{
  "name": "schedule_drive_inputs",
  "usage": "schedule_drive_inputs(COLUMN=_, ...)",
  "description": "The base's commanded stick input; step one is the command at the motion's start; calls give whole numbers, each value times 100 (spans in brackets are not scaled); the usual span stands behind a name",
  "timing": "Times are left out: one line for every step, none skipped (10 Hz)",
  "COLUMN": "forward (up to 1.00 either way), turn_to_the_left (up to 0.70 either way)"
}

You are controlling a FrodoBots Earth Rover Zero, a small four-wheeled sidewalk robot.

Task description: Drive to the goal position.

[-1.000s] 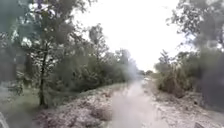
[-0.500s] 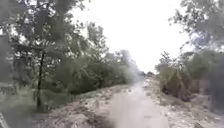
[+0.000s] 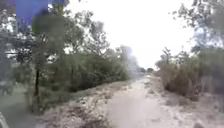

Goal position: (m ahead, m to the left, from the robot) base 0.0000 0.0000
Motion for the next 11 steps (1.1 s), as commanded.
schedule_drive_inputs(forward=45, turn_to_the_left=0)
schedule_drive_inputs(forward=45, turn_to_the_left=0)
schedule_drive_inputs(forward=45, turn_to_the_left=0)
schedule_drive_inputs(forward=45, turn_to_the_left=0)
schedule_drive_inputs(forward=45, turn_to_the_left=0)
schedule_drive_inputs(forward=45, turn_to_the_left=0)
schedule_drive_inputs(forward=45, turn_to_the_left=0)
schedule_drive_inputs(forward=45, turn_to_the_left=0)
schedule_drive_inputs(forward=45, turn_to_the_left=-4)
schedule_drive_inputs(forward=45, turn_to_the_left=-15)
schedule_drive_inputs(forward=45, turn_to_the_left=-26)
